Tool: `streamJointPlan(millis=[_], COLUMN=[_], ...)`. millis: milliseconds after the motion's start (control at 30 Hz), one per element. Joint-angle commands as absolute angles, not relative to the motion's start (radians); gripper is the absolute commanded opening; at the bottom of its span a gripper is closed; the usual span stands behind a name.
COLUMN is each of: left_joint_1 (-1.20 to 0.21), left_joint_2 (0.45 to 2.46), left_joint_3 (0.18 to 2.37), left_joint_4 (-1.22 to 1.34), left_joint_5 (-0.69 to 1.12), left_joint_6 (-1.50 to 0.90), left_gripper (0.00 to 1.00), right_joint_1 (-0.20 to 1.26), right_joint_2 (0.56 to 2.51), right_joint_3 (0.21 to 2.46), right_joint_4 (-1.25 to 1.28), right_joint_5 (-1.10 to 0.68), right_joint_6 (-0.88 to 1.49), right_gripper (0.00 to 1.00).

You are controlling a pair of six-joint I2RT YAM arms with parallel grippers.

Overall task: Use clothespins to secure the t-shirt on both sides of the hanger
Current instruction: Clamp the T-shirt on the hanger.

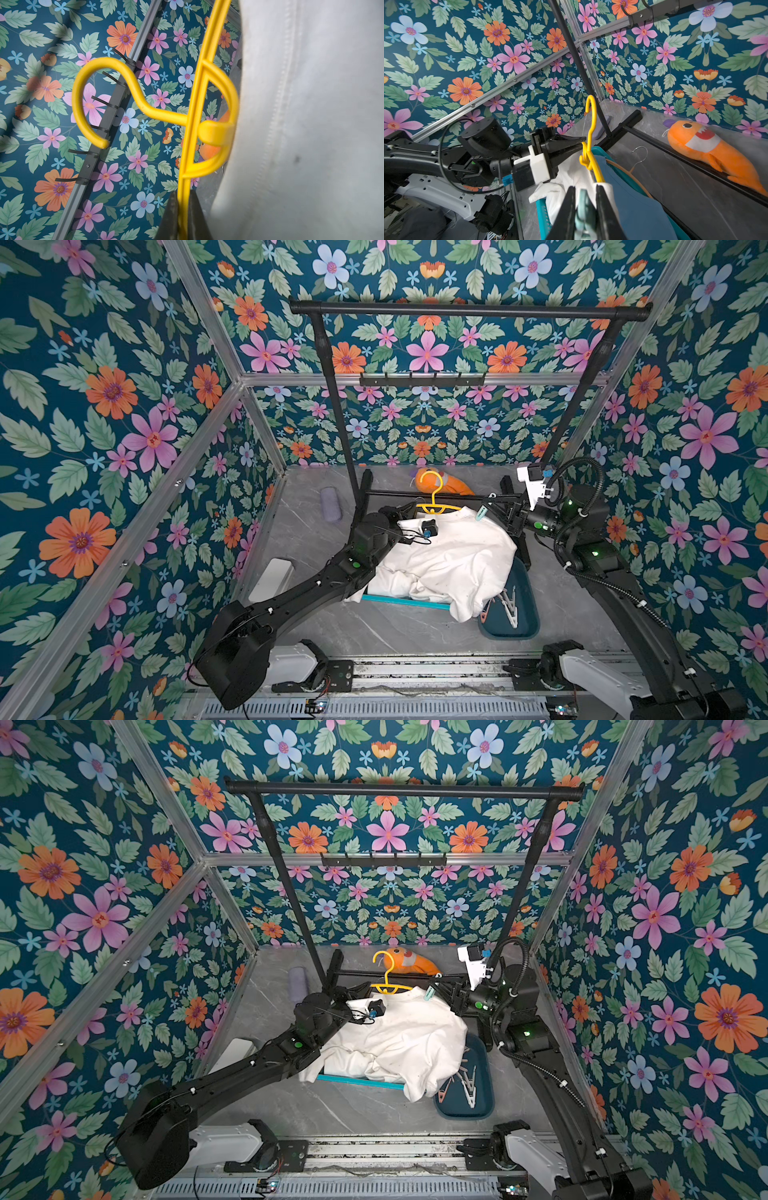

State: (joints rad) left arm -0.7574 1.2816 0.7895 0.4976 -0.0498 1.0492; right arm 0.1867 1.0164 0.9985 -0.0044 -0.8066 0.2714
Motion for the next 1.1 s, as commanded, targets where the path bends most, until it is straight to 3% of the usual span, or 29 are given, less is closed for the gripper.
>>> streamJointPlan(millis=[0, 467, 1067], left_joint_1=[-0.759, -0.759, -0.758], left_joint_2=[1.271, 1.269, 1.249], left_joint_3=[0.79, 0.778, 0.77], left_joint_4=[0.544, 0.532, 0.541], left_joint_5=[-0.024, 0.006, 0.048], left_joint_6=[1.038, 1.052, 1.028], left_gripper=[0.0, 0.0, 0.0], right_joint_1=[0.182, 0.143, 0.12], right_joint_2=[1.034, 1.008, 1.074], right_joint_3=[0.997, 0.992, 0.996], right_joint_4=[-0.007, 0.104, 0.049], right_joint_5=[-0.81, -0.909, -1.054], right_joint_6=[0.217, 0.244, 0.148], right_gripper=[0.0, 0.0, 0.0])
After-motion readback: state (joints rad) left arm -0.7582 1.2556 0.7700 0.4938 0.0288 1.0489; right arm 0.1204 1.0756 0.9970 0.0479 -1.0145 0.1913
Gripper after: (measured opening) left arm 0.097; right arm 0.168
